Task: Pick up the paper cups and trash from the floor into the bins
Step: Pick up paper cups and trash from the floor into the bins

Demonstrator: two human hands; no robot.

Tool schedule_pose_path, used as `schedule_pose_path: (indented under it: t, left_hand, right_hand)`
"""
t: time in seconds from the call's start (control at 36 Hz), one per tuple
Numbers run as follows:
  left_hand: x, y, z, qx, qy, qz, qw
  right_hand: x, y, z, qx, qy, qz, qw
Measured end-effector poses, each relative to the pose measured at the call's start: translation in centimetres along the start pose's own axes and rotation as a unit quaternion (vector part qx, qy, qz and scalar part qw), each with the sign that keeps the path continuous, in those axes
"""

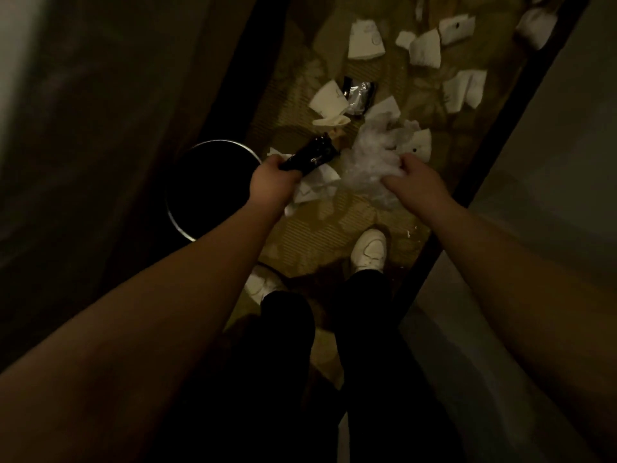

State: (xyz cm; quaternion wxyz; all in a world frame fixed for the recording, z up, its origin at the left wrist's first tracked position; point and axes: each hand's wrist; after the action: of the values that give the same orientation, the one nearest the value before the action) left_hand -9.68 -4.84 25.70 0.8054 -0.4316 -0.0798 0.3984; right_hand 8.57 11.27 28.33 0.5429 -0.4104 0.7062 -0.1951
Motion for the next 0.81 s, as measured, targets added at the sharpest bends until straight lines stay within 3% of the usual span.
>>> schedule_pose_path:
  t: [0.17, 0.36, 0.61, 0.81]
  left_hand:
    - [-8.5, -3.2, 1.4, -0.024, -0.024, 0.053, 0.998]
    - [-15.0, -3.4, -1.5, -0.097, -0.014, 0.111, 0.989]
    - [-17.2, 0.1, -5.5, -0.153, -0.058, 0.139, 0.977]
    - [-16.6, 2.5, -7.0, -0.187, -0.185, 0.157, 0.952]
  right_hand:
    - [0.5, -3.3, -7.1, -0.054, -0.033, -0.027, 0.998]
    - [5.4, -4.1, -13.6, -0.099, -0.089, -0.086, 0.987]
    - [14.4, -2.1, -18.3, -0.145, -0.217, -0.127, 0.957]
    - [17.8, 0.4, -19.9, -0.122, -0.26, -0.13, 0.949]
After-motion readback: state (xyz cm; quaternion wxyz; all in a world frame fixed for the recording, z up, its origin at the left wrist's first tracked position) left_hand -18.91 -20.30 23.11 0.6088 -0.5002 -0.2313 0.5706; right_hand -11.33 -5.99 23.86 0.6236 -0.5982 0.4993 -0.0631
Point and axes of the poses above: each hand's wrist, its own y-axis towards the middle knuckle, its own x-axis out of the palm, z = x × y, and after that the axes turned 14 degrees about -y, right-handed
